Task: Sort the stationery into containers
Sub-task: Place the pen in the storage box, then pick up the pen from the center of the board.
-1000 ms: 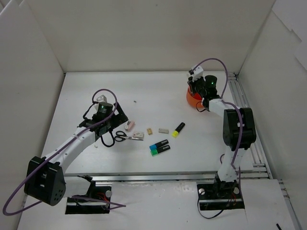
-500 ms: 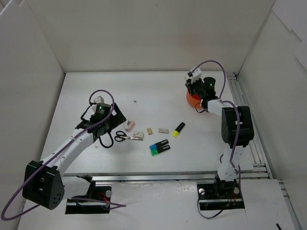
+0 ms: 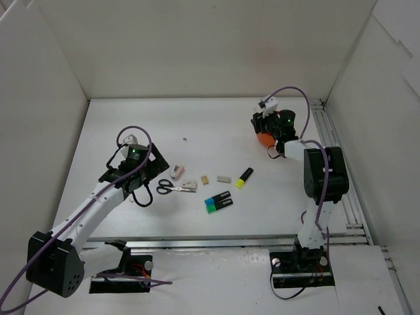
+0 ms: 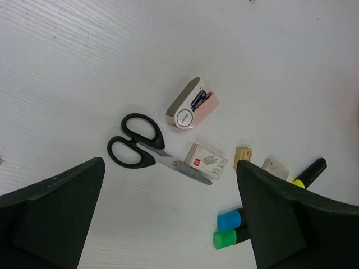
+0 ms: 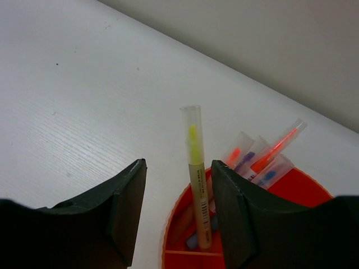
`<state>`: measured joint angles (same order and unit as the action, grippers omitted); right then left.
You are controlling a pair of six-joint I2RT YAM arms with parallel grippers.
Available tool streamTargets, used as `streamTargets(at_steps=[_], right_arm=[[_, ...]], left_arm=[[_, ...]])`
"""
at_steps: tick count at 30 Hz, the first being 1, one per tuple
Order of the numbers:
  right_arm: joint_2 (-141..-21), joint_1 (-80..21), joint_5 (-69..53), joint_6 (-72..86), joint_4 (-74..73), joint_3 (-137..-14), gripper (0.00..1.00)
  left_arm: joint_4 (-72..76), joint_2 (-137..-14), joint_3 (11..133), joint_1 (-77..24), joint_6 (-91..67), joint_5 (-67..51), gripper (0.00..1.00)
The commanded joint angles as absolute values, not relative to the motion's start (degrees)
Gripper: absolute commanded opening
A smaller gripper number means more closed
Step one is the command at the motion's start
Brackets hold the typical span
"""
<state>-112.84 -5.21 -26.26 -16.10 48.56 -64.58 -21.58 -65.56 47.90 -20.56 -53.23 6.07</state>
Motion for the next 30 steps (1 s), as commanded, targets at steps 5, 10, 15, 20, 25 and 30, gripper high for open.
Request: streamTargets(at_steps=[5,10,15,20,25,30], right_arm=[[-103.6,-4.9,-20.2,-12.0,54.1,-65.4,0.49],[-102.7,-5.3,-10.9,-10.0,54.1,-65.2,0.52],[-100.6,-5.9,-7.0,-10.1,54.0,-64.4,0.55],[-96.4,-7.2,-15.1,-9.3,53.5,-63.2,0.78],[-89.3,-9.2,-12.0,6.7,44.3,-66.5,0.98],[-81.7,-13.4,-18.0,5.4,28.3,-65.2,0.98]], left_arm=[[-22.0,-62.5,47.2,-20.2,-54.8,6.5,0.99],[-22.7,-60.7,46.2,-20.2,-55.4,6.7,1.0],[-23.8,-60.1,46.0,-20.2,-55.5,6.5,0.99],[-22.9,-60.4,46.1,-21.6,-53.3,4.8,1.0],[-22.7,-63.2,47.5,-24.8,-49.0,5.4,1.0],[-20.8,-61.8,45.7,-25.4,-47.3,3.8,0.99]])
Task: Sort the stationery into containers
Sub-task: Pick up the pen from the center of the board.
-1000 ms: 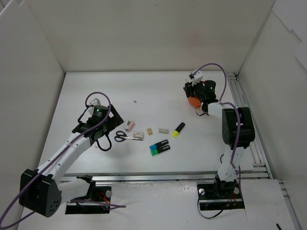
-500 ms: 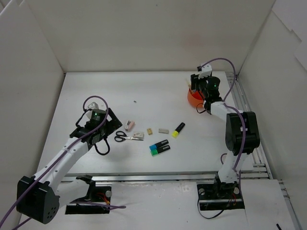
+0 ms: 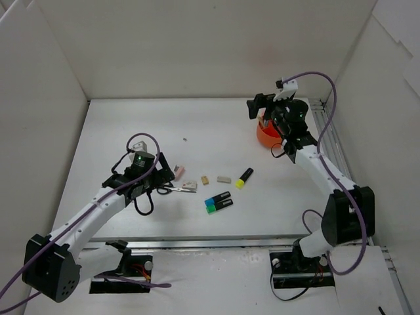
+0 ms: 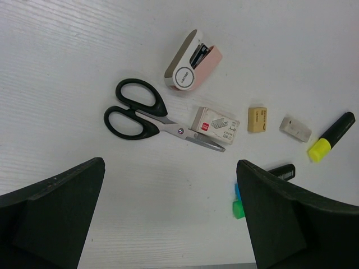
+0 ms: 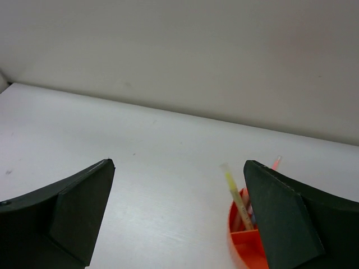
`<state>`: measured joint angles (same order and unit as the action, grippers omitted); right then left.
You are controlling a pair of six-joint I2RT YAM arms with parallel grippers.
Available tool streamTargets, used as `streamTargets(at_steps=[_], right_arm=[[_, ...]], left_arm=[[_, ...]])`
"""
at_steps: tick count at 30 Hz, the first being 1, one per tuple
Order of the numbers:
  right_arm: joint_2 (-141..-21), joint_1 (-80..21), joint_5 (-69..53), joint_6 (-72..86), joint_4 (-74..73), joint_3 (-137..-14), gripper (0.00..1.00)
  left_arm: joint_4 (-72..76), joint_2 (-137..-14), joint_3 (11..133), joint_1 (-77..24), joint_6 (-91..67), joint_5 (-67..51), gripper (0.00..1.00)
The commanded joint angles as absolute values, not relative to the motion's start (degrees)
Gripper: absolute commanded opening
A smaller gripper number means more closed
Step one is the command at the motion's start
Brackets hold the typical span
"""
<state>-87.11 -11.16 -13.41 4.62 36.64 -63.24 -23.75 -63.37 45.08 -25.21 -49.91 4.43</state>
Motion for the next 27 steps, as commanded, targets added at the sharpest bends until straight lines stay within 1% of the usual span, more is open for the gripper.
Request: streamTargets(at_steps=[1,2,3,4,6,7,8,9,10,11,12,17,18,20,23,25,27], right_arm=[[-80.7,-14.3,-19.5,2.6,24.0,-65.4,0.98],[-78.9,-18.0,-19.8,0.6,19.4,-65.4,0.98],[-78.2,-19.9,-20.4,-7.6,10.5,-65.4,0.98],[-76.7,-24.2,-18.8,-10.3,3.6,-64.4,0.98],[-75.3,-27.8,-14.5,-13.8,0.4,-62.8,0.98],[-74.5,-30.6,-7.2,-12.7,0.4,-61.9,0.98],[-73.8,-30.9,-4.2,-11.0,-1.2,-60.3,0.98],[-73.7,-31.2,-1.4,-5.9,-1.8,-59.9,0.98],[-73.8,-31.3,6.0,-1.8,-2.6,-60.0,0.98],[-74.4,-31.0,9.3,2.3,-5.3,-60.2,0.98],[-74.8,-31.0,11.2,9.1,-6.6,-60.3,0.98],[-76.4,-32.3,17.0,21.0,-10.5,-56.4,0.98],[-76.8,-32.3,20.2,26.4,-12.1,-56.3,0.98],[-78.4,-32.1,20.3,34.1,-15.5,-56.5,0.98],[-80.9,-32.3,19.0,42.3,-16.4,-55.7,0.98],[-84.0,-32.5,18.9,45.2,-16.3,-55.8,0.98],[-86.2,-32.8,19.4,43.9,-16.3,-57.0,0.98]], left_arm=[[-21.1,-61.4,45.4,-25.4,-47.0,3.8,1.0],[-21.4,-60.9,44.5,-25.4,-46.8,4.6,1.0],[-21.7,-60.8,44.0,-25.4,-46.7,4.8,1.0],[-22.4,-60.2,43.5,-24.5,-46.6,4.7,1.0],[-22.6,-59.9,42.7,-23.8,-46.0,3.8,1.0],[-22.1,-59.2,42.3,-23.8,-45.9,3.3,1.0],[-21.9,-58.8,41.6,-23.2,-45.8,2.5,1.0],[-21.7,-58.5,41.4,-23.2,-45.6,1.9,0.99],[-21.9,-58.3,41.2,-23.2,-45.3,1.5,0.99],[-22.1,-58.1,41.2,-23.2,-44.9,1.2,1.0],[-22.6,-57.9,41.2,-22.7,-44.7,1.3,1.0],[-23.3,-56.5,40.4,-22.7,-44.2,1.4,1.0],[-23.3,-55.8,40.3,-22.7,-44.0,1.2,1.0],[-23.0,-55.0,39.3,-22.7,-43.9,1.1,1.0],[-22.9,-54.8,38.6,-22.7,-43.6,0.9,0.99],[-22.6,-54.6,38.2,-22.7,-43.2,0.7,1.0],[-22.5,-54.1,38.0,-22.1,-42.5,-1.4,1.0]])
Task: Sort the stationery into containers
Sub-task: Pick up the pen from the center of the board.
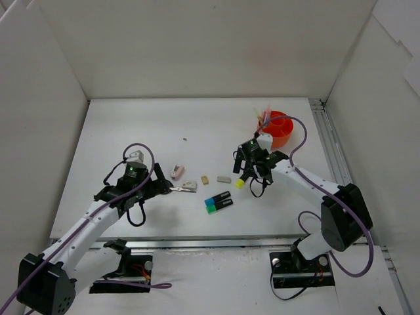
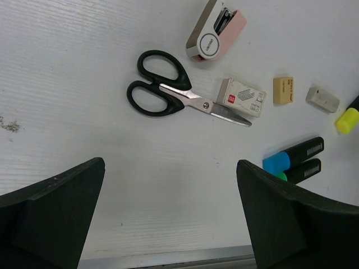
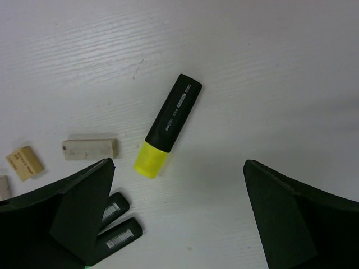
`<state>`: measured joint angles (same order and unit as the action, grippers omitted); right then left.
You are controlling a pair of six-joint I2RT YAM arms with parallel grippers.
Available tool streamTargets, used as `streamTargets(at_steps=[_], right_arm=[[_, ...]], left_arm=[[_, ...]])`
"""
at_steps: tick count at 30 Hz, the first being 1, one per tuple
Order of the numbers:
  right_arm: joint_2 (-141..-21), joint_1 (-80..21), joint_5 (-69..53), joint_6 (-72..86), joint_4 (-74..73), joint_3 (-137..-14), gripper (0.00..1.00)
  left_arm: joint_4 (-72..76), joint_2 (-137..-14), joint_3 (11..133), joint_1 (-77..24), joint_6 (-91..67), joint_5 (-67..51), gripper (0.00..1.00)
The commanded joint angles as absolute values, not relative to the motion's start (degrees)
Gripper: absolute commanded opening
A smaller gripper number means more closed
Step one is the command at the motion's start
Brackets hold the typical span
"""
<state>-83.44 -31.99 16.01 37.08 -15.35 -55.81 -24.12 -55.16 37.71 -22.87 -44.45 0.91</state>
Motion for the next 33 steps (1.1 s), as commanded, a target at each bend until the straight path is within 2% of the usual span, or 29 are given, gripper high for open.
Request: streamTargets(at_steps=[1,4,5,7,9,12,17,19,21,23,24,27,33], right_arm=[[-86.8,-32.6,19.6,40.0,-16.1,-58.1,0.98],[-89.3,-33.2,14.6,9.5,-16.0,-63.7,0.98],[-89.4,-33.2,10.5,-7.8,-16.9,-64.8,0.98],[-89.0,-33.9,9.8,-20.1,-15.8,-66.4,0.98],[-89.3,-32.8,10.6,-24.6,-14.4,-69.5,0.98],[-90.3,-30.0,-1.4,-36.2,-14.4,-73.8,0.98],[-93.4,-30.1,-14.0,-57.7,-16.4,-79.5,0.98],[-95.3,-30.1,-15.5,-62.5,-17.4,-82.0,0.98],[-98.2,-30.0,-19.6,-71.1,-25.6,-86.2,0.98],[-100.7,-30.1,-19.7,-80.2,-34.0,-91.6,0.98],[-103.4,-30.1,-19.8,-82.0,-41.9,-93.3,0.98],[-108.4,-29.9,-18.4,-84.6,-51.6,-96.2,0.98],[-107.5,-29.4,-15.2,-88.9,-52.3,-88.2,0.98]], left_arm=[[-22.5,-54.1,37.9,-22.1,-42.1,-1.7,1.0],[-21.5,-52.5,36.0,-22.1,-40.7,-2.7,1.0],[-20.4,-51.6,35.5,-22.1,-40.5,-3.1,0.99],[-20.1,-50.5,34.8,-21.6,-40.2,-3.8,1.0],[-20.7,-49.5,34.8,-21.6,-40.1,-3.6,1.0],[-21.0,-47.2,34.2,-21.6,-40.3,-2.6,1.0],[-25.0,-44.4,35.8,-21.6,-39.8,2.6,1.0],[-26.3,-44.0,36.8,-21.6,-39.8,5.6,1.0],[-29.0,-44.1,38.4,-21.6,-39.8,7.8,0.99],[-31.4,-44.7,39.3,-21.6,-39.9,9.3,1.0],[-31.8,-44.6,39.6,-21.6,-39.8,10.4,0.99],[-32.9,-44.9,39.8,-21.6,-40.8,12.5,1.0],[-35.8,-47.5,41.0,-21.6,-42.7,15.7,0.99]])
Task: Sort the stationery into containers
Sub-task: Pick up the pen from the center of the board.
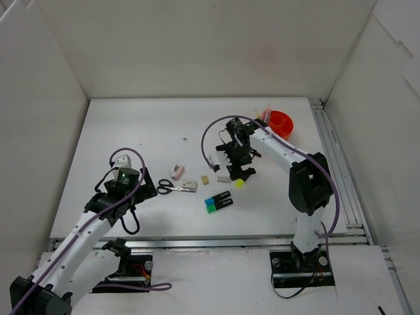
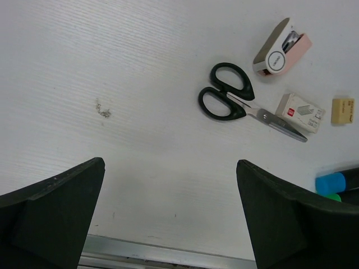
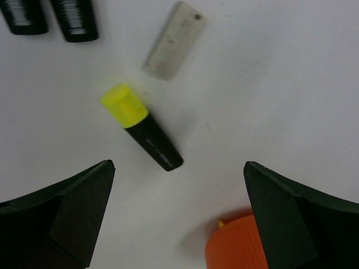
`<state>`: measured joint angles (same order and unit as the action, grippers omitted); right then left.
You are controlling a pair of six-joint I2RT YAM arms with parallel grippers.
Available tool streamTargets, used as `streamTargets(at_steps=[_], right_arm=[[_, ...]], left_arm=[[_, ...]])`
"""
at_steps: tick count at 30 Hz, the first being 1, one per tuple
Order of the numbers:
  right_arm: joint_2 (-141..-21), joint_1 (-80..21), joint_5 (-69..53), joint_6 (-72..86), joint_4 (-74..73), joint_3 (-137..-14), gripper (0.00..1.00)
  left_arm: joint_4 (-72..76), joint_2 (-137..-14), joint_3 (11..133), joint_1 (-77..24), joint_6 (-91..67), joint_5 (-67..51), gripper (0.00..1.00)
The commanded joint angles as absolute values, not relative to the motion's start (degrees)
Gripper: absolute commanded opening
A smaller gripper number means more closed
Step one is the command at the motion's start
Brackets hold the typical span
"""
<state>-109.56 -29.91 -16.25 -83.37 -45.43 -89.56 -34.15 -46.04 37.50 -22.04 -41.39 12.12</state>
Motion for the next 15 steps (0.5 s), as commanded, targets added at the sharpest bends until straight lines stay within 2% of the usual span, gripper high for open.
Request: streamTargets(at_steps=[1,8,15], right_arm=[[-107.5,-29.4,-15.7,-89.4,-52.3,-87.4,0.98],[-110.0,-27.1,-20.7,-87.7,-46.9,-82.6,0.96],[-112.1,-26.4,-20.4,-85.6,-38.4,-77.9,0.88]], left_arm=[[-36.2,-48.2,41.1,-21.6,-43.1,16.2,1.0],[-35.8,-51.8,41.3,-21.6,-44.6,16.9,0.99],[-35.9,-53.3,40.8,-21.6,-46.2,17.2,1.0]])
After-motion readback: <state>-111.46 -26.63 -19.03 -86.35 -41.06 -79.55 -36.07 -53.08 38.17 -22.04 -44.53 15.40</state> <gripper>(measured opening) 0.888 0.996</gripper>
